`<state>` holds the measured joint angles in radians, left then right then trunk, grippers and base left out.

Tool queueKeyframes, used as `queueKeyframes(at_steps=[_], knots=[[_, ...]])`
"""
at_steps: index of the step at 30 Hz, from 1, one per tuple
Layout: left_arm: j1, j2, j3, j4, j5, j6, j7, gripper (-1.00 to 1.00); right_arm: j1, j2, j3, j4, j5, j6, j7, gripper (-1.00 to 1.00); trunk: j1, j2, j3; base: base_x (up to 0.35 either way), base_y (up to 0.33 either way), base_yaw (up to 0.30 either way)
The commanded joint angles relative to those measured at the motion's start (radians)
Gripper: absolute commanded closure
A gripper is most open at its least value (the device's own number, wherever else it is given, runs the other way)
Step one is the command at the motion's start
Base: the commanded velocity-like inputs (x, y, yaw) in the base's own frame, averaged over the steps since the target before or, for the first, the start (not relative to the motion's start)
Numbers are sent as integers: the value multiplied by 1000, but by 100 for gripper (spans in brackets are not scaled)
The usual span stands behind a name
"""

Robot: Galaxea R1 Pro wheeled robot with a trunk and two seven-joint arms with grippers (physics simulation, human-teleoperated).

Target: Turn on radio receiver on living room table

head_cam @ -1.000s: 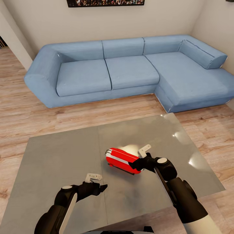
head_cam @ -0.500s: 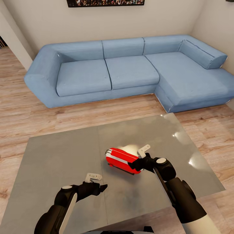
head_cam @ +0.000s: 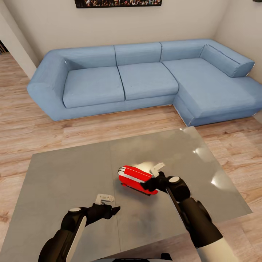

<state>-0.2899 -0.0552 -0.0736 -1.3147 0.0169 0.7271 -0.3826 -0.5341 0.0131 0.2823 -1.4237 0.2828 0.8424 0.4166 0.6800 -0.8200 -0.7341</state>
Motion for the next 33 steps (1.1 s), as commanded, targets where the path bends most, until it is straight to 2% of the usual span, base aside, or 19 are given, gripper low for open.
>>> queueKeyframes(at_steps=[1, 5, 10, 16, 27, 33], knots=[[0, 0, 0, 0, 0, 0, 0, -100, -7, 14, -1, 18, 23, -1, 1, -100, 0, 0, 0, 0, 0, 0], [0, 0, 0, 0, 0, 0, 1, -100, -29, 46, -1, 60, 59, -4, 7, -100, 0, 0, 0, 0, 0, 0], [0, 0, 0, -1, 0, 0, 1, -100, -37, 59, -2, 77, 70, -7, 10, -100, 0, 0, 0, 0, 0, 0], [0, 0, 0, -1, 0, 0, 1, -100, -52, 59, -2, 84, 71, -8, 11, -100, 0, 0, 0, 0, 0, 0], [0, 0, 0, -1, 0, -1, 1, -100, -102, 58, -2, 167, 71, -10, 11, -100, 0, 0, 0, 0, 0, 0], [0, 0, 0, -3, 0, -1, 1, -100, -141, 62, -3, 264, 72, -49, 11, -100, 0, 0, 0, 0, 0, 0]])
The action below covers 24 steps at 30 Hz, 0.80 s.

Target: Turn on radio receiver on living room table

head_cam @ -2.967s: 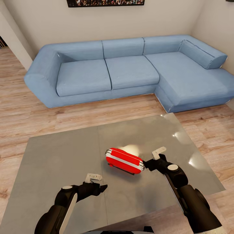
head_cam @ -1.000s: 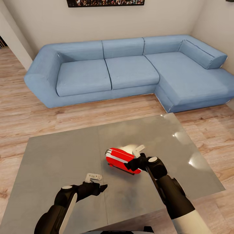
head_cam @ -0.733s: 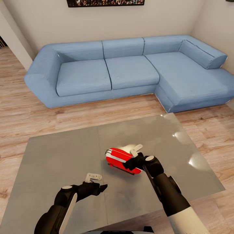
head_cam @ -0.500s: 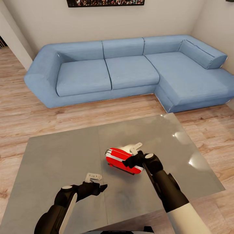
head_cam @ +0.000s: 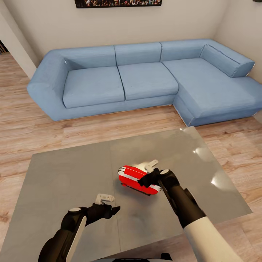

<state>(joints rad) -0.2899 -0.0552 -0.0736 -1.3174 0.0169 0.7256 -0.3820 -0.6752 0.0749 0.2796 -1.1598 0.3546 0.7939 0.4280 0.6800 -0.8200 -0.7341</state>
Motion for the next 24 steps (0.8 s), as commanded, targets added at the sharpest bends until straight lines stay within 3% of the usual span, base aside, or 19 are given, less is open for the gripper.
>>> queueKeyframes(at_steps=[1, 5, 9, 16, 24], knots=[[0, 0, 0, 0, 0, 0, 0, -100, -6, 1, 0, 24, 0, -14, 0, -100, 0, 0, 0, 0, 0, 0], [0, -1, 0, 0, 0, 0, 0, -100, -37, 13, 0, 98, 0, -42, -2, -100, 0, 0, 0, 0, 0, 0], [0, 0, 0, 0, 0, 0, 0, -100, -48, 20, 0, 112, 2, -45, -1, -100, 0, 0, 0, 0, 0, 0], [0, -1, 0, -2, 0, 0, -1, -100, -53, 54, 0, 118, 21, -46, -2, -100, 0, 0, 0, 0, 0, 0], [0, 0, 0, -3, 0, 0, -1, -100, -90, 61, 0, 179, 27, -48, -3, -100, 0, 0, 0, 0, 0, 0]])
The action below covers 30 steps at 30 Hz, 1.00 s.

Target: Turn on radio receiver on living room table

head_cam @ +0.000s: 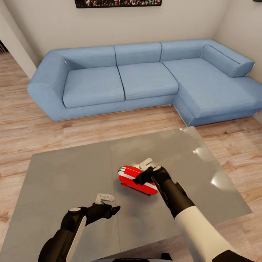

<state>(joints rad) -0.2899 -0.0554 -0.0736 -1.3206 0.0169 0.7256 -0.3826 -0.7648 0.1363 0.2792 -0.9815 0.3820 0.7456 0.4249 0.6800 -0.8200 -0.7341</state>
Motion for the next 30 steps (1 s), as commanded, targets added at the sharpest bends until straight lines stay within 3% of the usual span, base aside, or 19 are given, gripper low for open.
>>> queueKeyframes(at_steps=[1, 18, 23, 30], knots=[[0, 0, 0, 0, 0, 0, 0, -100, -6, 0, 0, 16, 0, -5, 0, -100, 0, 0, 0, 0, 0, 0], [0, -1, 0, 0, 0, 0, 0, -100, -14, -6, 0, 93, -2, -49, -9, -100, 0, 0, 0, 0, 0, 0], [0, -1, 0, 0, 0, 0, 0, -100, -42, -5, -1, 173, -4, -97, -11, -100, 0, 0, 0, 0, 0, 0], [0, -1, 0, 0, 0, 0, -1, -100, -53, -6, -1, 199, -5, -120, -11, -100, 0, 0, 0, 0, 0, 0]])
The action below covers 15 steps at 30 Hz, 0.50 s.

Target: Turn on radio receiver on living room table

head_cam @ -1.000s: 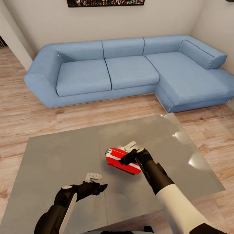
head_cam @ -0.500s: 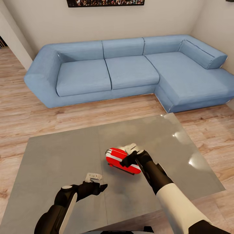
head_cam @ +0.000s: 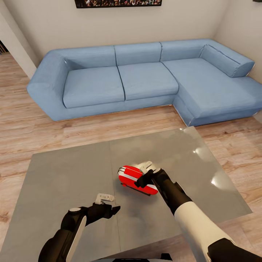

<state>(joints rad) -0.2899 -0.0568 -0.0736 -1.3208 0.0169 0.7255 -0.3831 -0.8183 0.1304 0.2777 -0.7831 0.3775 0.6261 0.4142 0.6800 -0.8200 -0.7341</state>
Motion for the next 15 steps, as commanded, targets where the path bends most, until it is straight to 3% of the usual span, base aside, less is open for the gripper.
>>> queueKeyframes(at_steps=[1, 11, 15], knots=[[0, 0, 0, 0, 0, 0, 0, -100, 0, 0, 0, 1, 0, 0, 0, -100, 0, 0, 0, 0, 0, 0], [0, 0, 0, 0, 0, 0, 0, -100, -1, -6, -1, 2, 3, -2, -3, -100, 0, 0, 0, 0, 0, 0], [0, 0, 0, 0, 0, 0, 0, -100, -1, -5, -2, 4, 37, -3, -4, -100, 0, 0, 0, 0, 0, 0]])
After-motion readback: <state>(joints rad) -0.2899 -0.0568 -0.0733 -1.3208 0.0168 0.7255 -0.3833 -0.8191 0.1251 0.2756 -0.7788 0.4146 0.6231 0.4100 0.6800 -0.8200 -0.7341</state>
